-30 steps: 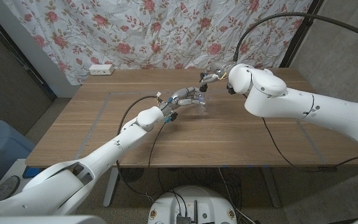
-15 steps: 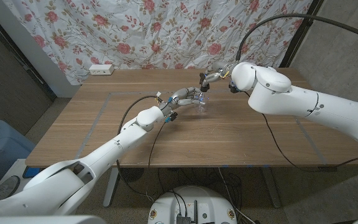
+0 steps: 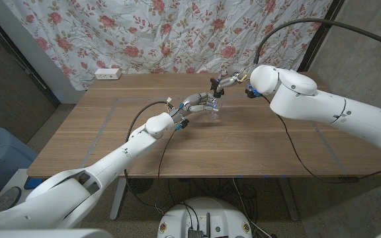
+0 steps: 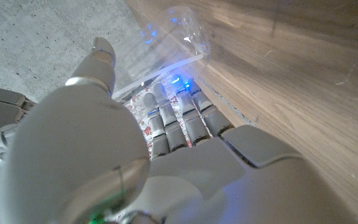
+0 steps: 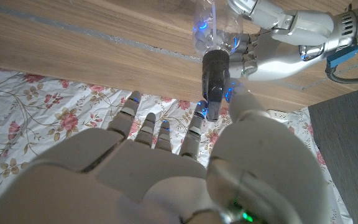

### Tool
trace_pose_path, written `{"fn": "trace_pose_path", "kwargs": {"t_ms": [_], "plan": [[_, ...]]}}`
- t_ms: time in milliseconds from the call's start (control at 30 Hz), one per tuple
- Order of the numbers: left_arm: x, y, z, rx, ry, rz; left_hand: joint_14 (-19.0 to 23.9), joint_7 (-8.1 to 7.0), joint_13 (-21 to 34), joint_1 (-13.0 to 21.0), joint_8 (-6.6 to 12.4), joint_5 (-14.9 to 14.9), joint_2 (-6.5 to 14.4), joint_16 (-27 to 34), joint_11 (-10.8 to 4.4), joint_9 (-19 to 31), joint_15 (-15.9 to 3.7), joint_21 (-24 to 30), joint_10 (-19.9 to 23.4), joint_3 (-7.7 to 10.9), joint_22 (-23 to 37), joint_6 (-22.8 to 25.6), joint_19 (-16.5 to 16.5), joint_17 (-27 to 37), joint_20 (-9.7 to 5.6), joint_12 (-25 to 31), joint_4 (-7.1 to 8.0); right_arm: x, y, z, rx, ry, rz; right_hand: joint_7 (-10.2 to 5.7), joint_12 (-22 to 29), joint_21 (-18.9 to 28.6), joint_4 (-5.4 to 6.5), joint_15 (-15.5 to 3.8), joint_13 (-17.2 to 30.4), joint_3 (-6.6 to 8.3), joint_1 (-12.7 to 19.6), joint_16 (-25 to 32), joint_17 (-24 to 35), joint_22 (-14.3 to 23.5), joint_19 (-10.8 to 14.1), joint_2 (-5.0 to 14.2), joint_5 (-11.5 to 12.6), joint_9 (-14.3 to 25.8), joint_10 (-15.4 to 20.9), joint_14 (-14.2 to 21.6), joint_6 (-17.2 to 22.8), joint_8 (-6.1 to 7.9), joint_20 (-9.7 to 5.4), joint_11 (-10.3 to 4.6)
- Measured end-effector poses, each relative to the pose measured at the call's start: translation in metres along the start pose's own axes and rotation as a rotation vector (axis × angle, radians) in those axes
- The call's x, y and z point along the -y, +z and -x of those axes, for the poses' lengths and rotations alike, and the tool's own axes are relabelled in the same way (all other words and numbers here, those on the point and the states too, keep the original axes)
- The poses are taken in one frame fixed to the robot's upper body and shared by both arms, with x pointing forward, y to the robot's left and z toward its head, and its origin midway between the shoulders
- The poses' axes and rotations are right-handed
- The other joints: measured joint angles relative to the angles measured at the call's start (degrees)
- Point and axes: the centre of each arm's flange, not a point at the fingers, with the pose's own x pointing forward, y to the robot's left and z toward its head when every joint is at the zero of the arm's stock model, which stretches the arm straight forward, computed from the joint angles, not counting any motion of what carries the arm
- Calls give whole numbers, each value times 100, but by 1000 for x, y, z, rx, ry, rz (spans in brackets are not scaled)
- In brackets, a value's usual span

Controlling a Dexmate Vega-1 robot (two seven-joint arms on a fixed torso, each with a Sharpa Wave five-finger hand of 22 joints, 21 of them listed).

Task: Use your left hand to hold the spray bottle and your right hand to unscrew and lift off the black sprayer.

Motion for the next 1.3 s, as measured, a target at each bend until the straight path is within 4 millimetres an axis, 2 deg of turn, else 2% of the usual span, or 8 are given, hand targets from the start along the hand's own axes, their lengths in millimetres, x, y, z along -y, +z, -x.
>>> {"fn": "trace_pose_path", "kwargs": {"t_ms": [333, 367, 700, 733, 933, 1167, 1200, 1300], "plan": [[0, 0, 0, -1, -3, -2, 10, -1, 0, 0, 0, -1, 0, -32, 0, -11, 10, 0, 0, -1, 0, -1, 10, 15, 10, -24, -1, 6, -15, -2, -16, -10, -40, -108, 44, 0, 24, -93, 0, 24, 129, 32, 16, 0, 31, 129, 0, 5, 60, 73, 153, 41, -30, -60], [0, 1, 0, 1, -5, -3, 10, -1, 0, 0, 0, -1, 0, -32, 0, -12, 10, 0, 0, -1, 0, -1, 10, 15, 10, -23, -1, 2, -6, -2, 43, 16, -43, -106, 44, 0, 24, -113, 0, 24, 152, 32, 25, 0, 31, 152, 0, 5, 83, 54, 159, 41, -30, -82], [1, 0, 0, -3, -14, -3, 10, 0, 0, 0, 0, -16, 0, -32, -1, -45, 10, 0, -1, -2, 0, 0, 10, 15, 10, 2, -2, 5, -9, -4, 77, 12, -78, -112, 45, 0, -1, -194, 0, 49, 333, 95, 27, 0, 62, 331, -46, 7, 188, 135, 384, 129, -61, -179], [1, 0, 0, -4, -14, -3, 9, 1, 0, 0, 0, -18, 0, -32, -1, -45, 10, 0, -1, -2, 0, 1, 10, 15, 10, 1, -2, 5, -9, -4, 77, 11, -80, -112, 45, 0, 0, -194, 0, 48, 371, 95, 27, 0, 62, 295, -47, 23, 227, 135, 440, 129, -61, -180], [0, 0, -2, -5, -14, -3, 41, 13, 0, 0, 0, -19, 0, -33, -1, -45, -21, 0, -1, -16, 0, 13, 10, 13, 10, 1, -3, 6, -11, -5, 88, 5, -92, -111, 87, 0, 0, -251, 0, 48, 503, 116, 54, 0, 89, 366, -50, 31, 308, 158, 646, 220, -87, -262], [0, -1, -3, -7, -17, -3, 41, 22, 0, 0, 0, -20, 0, -33, 31, -45, -22, 0, 31, -17, 0, 22, 10, 42, 10, 1, -3, 6, -14, -7, 97, 4, -104, -109, 88, 0, -48, -307, 0, 96, 794, 137, 54, 0, 71, 398, -50, 31, 433, 208, 852, 273, -113, -302], [1, -1, -3, -7, -17, -2, 48, 22, 0, 0, 0, -23, 0, -33, 31, -45, -15, 0, 31, -17, 0, 22, 10, 42, 10, 1, -3, 6, -13, -6, 100, 4, -104, -111, 88, 0, -48, -316, 0, 95, 875, 160, 53, 0, 92, 328, -49, 31, 452, 217, 851, 273, -134, -324], [1, -1, -4, -7, -19, -2, 52, 22, 0, 0, 0, -30, 0, -65, 31, -50, -12, 0, 31, -18, 0, 22, 9, 39, 10, 1, -4, 5, -15, -7, 104, 2, -109, -114, 88, 0, -65, -357, 0, 112, 1071, 178, 53, 0, 102, 336, -50, 21, 475, 258, 1013, 314, -144, -346]]}}
